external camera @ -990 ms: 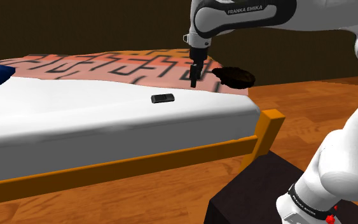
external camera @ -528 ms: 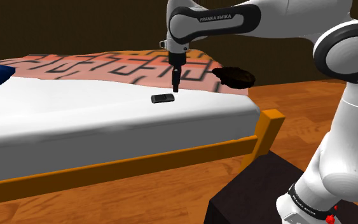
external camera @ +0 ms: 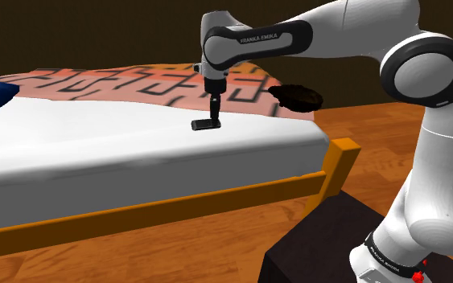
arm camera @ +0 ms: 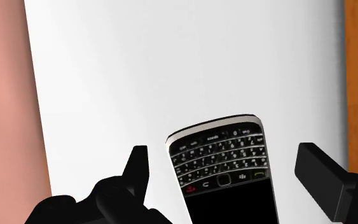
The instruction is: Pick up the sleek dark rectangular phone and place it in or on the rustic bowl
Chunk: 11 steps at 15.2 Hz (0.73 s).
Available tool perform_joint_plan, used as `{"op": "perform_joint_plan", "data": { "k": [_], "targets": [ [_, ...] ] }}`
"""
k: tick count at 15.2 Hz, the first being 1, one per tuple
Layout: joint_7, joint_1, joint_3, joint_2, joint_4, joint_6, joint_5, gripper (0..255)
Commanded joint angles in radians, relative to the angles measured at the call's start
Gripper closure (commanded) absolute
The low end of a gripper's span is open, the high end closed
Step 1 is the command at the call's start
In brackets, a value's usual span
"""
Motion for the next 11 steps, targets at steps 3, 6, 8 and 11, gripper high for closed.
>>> {"op": "perform_joint_plan", "data": {
  "k": [3,6,8,11],
  "targets": [
    [0.0,0.0,0.0,0.003,-0.03,0.034,0.0,0],
    [0.0,0.0,0.0,0.003,-0.03,0.034,0.0,0],
    [0.0,0.0,0.0,0.003,-0.03,0.034,0.0,0],
    [0.0,0.0,0.0,0.003,-0.03,0.033,0.0,255]
  ]
}}
